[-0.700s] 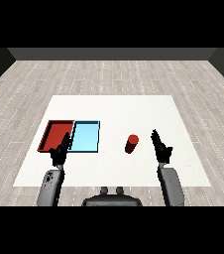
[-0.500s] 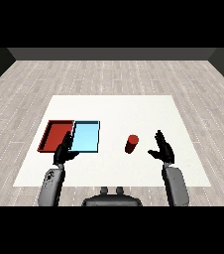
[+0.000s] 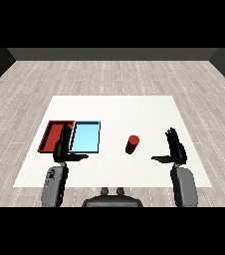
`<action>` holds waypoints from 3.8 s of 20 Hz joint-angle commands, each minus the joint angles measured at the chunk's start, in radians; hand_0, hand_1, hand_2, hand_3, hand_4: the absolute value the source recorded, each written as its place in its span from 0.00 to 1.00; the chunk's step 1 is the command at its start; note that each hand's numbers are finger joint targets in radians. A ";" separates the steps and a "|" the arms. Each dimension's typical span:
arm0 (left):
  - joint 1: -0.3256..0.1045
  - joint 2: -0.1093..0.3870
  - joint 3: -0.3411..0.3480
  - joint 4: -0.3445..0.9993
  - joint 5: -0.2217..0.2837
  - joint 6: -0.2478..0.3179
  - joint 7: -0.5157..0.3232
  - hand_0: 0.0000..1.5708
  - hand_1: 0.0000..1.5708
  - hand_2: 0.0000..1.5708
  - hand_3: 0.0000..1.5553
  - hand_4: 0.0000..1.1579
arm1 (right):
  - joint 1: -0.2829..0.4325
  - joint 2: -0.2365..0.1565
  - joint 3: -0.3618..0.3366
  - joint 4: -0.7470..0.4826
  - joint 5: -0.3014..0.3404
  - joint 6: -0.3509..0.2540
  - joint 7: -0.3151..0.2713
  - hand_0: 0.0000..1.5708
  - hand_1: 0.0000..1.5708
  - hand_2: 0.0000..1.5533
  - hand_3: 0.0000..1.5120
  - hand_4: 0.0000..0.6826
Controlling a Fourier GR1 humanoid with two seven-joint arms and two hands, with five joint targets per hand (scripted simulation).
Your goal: Pick the red can and put it in the red box
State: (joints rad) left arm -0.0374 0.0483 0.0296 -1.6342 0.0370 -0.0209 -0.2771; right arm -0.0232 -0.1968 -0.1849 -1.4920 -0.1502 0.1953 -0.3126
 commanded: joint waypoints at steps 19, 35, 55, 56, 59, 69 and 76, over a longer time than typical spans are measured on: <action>0.042 -0.016 0.005 0.043 0.028 -0.042 -0.155 0.00 0.00 0.00 0.00 0.00 | -0.095 -0.014 -0.031 0.065 -0.066 0.097 0.062 0.00 0.00 0.00 0.00 0.00; -0.004 0.019 0.067 0.078 0.089 -0.075 -0.149 0.00 0.00 0.00 0.00 0.00 | -0.182 0.120 0.063 0.302 -0.013 0.038 -0.030 0.00 0.00 0.00 0.00 0.00; -0.002 -0.027 0.010 0.071 0.041 -0.023 -0.145 0.00 0.00 0.00 0.00 0.00 | -0.295 0.194 0.097 0.657 0.023 0.028 -0.214 0.00 0.00 0.00 0.00 0.00; 0.029 0.006 0.034 -0.022 0.066 -0.036 -0.093 0.00 0.00 0.00 0.00 0.00 | -0.398 0.164 0.050 0.746 0.000 0.030 -0.218 0.00 0.00 0.00 0.00 0.00; 0.041 -0.010 0.023 0.095 0.031 -0.044 -0.224 0.00 0.00 0.00 0.00 0.00 | -0.372 0.166 0.080 0.688 0.002 0.047 -0.183 0.00 0.00 0.00 0.00 0.00; 0.033 -0.018 0.016 -0.023 0.054 -0.021 -0.109 0.00 0.00 0.00 0.00 0.00 | -0.452 0.164 0.083 0.759 -0.050 0.032 -0.174 0.00 0.00 0.00 0.00 0.00; 0.018 0.020 0.072 0.092 0.084 -0.079 -0.201 0.00 0.00 0.00 0.00 0.00 | -0.455 0.180 0.116 0.802 -0.052 0.024 -0.204 0.00 0.00 0.00 0.00 0.00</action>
State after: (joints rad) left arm -0.0112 0.0454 0.0660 -1.6140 0.0989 -0.0613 -0.4145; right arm -0.4820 -0.0132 -0.0613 -0.6857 -0.1979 0.1977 -0.5229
